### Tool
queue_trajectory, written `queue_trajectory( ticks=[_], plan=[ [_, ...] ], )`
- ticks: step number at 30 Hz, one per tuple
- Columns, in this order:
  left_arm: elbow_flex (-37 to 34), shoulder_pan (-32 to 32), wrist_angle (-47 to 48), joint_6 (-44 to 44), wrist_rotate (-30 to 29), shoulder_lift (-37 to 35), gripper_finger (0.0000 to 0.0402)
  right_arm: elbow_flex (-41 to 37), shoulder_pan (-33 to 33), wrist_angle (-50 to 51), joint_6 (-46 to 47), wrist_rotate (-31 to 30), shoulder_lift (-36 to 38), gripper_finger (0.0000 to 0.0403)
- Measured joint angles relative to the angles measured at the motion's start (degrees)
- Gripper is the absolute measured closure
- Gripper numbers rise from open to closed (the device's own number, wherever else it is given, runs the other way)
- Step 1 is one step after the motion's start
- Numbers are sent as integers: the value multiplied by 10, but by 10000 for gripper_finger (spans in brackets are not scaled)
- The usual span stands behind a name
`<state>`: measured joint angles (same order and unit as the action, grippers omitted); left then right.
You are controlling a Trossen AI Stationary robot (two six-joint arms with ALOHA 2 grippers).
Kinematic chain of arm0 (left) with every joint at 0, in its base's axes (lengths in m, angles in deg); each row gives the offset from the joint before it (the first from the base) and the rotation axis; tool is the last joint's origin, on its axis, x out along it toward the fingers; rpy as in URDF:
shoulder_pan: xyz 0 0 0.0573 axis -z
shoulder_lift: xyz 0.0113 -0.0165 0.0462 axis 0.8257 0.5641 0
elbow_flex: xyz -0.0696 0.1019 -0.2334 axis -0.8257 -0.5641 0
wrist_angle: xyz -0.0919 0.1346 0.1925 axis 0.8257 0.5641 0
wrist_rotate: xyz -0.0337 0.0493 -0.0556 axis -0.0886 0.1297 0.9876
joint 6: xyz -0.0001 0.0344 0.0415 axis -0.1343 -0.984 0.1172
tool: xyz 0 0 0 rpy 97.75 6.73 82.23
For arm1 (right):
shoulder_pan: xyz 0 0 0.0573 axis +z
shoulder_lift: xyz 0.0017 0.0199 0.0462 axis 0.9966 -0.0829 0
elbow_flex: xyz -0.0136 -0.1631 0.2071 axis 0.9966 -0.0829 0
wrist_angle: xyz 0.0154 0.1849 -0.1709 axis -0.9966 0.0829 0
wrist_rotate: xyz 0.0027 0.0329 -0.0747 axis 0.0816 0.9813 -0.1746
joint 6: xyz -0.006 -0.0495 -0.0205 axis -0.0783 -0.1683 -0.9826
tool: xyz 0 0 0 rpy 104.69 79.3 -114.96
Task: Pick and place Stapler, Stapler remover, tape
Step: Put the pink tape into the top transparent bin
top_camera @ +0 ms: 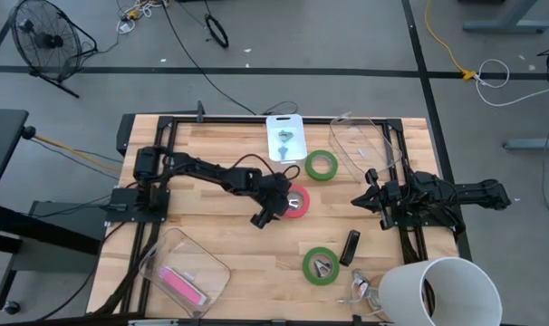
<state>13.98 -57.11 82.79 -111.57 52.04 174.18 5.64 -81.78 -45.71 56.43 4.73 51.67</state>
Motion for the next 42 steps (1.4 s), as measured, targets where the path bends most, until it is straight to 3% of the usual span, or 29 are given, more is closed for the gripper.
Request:
queue_trajectory(
  ticks=[19,32,42],
  plan=[
    [0,0,-15,2,-2,26,132,0,0,0,0,0,0,383],
    [0,0,-16,1,-21,26,250,0,0,0,0,0,0,383],
    [1,0,-14,1,-25,25,311,0,0,0,0,0,0,383]
  ],
)
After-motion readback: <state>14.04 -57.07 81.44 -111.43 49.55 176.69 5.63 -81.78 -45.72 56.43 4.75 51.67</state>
